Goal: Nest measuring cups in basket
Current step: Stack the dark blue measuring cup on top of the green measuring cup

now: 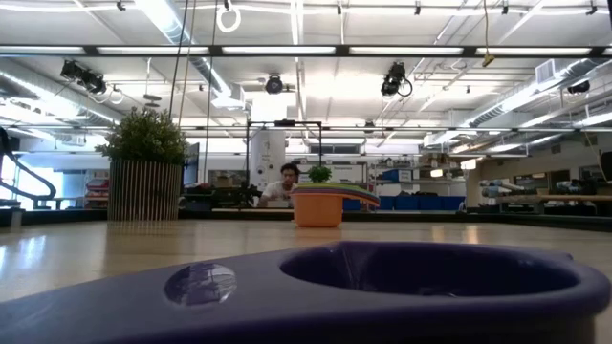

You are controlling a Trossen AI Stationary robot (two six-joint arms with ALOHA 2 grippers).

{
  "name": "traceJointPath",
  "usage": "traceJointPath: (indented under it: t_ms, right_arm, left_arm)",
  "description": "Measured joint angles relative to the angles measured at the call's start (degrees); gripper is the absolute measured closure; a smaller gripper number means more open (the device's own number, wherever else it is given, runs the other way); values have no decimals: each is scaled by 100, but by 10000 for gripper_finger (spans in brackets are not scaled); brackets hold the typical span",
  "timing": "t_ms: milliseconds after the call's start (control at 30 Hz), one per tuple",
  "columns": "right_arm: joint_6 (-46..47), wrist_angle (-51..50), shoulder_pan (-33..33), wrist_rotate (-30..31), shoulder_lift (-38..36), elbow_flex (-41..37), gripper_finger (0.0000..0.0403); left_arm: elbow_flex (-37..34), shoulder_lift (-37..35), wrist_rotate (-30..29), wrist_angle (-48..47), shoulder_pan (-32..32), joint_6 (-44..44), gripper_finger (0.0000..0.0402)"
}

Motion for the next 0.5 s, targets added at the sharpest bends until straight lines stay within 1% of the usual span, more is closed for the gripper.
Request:
traceJointPath:
  t_ms: [67, 200, 300, 367, 433, 500]
  right_arm:
    - [50, 1, 23, -67, 10, 0, 318]
    - [140, 35, 147, 125, 51, -97, 320]
    - [144, 41, 344, 178, 68, -243, 326]
    - [155, 95, 521, 350, 61, -393, 331]
    - [155, 189, 700, 547, 63, -556, 336]
    - [175, 361, 833, 605, 66, -744, 340]
  left_arm:
    - [-1, 41, 141, 5, 17, -143, 276]
    - [0, 42, 250, -67, 23, -487, 276]
    - [7, 16, 437, -368, 19, -724, 276]
    - [15, -27, 586, -579, 6, -790, 276]
    - [15, -89, 633, -872, -16, -872, 276]
    - [15, -183, 597, -1028, -68, -876, 276]
